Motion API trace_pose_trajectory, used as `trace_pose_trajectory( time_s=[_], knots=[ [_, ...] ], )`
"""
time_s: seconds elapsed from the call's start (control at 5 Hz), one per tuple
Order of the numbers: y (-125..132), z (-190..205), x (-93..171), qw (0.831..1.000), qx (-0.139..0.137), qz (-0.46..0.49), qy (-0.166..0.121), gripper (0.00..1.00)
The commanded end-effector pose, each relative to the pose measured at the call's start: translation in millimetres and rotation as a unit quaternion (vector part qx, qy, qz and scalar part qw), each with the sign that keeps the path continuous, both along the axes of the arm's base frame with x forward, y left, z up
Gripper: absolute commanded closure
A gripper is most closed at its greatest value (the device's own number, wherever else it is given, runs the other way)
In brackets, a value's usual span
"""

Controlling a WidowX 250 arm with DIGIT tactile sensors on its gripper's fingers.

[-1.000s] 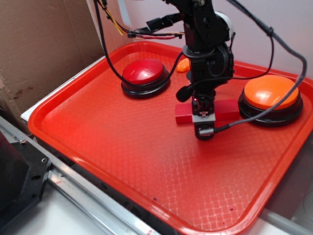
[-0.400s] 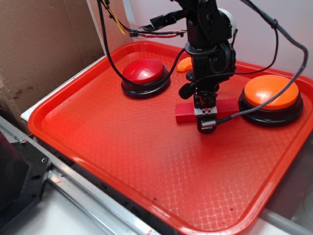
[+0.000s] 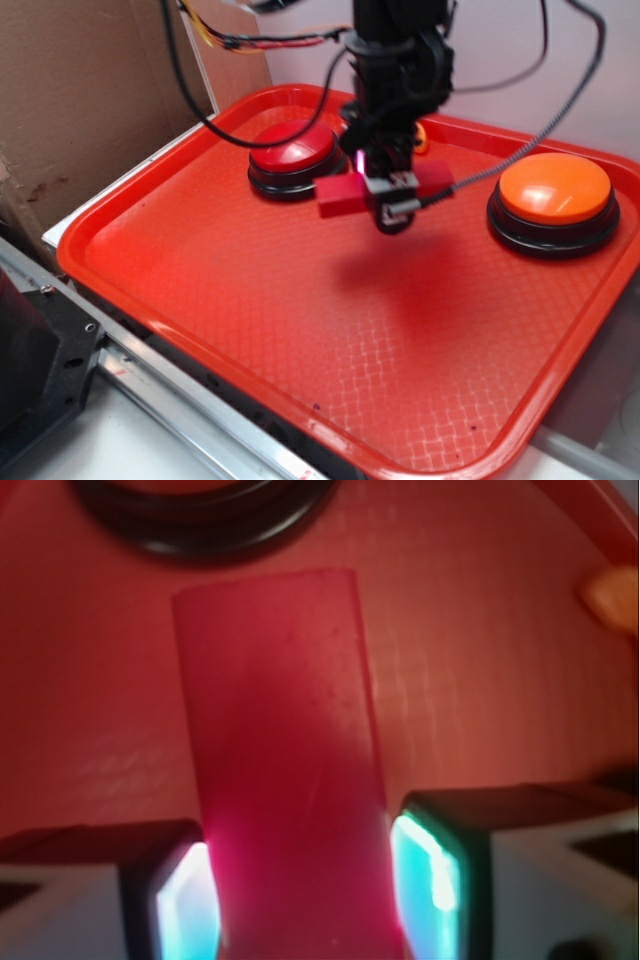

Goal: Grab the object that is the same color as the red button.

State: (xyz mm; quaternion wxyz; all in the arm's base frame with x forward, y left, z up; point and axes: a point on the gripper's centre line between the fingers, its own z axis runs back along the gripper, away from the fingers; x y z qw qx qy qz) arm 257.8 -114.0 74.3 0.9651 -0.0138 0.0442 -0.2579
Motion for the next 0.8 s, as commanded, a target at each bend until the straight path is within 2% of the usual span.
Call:
trace_pose_trajectory(
  time_s=[0.0,0.2,0.4,0.6],
  knots=[
    [30.7,76.5,-51.2,0.987,-0.021,0.148,-0.051,1.0],
    [46.1,95.3,-72.2,0.979,-0.005,0.191,-0.073,1.0],
    [57.8,100.2,-81.3,0.972,-0.006,0.217,-0.093,1.0],
    [58.6,93.6,-71.0,0.971,0.002,0.229,-0.064,1.0]
  ],
)
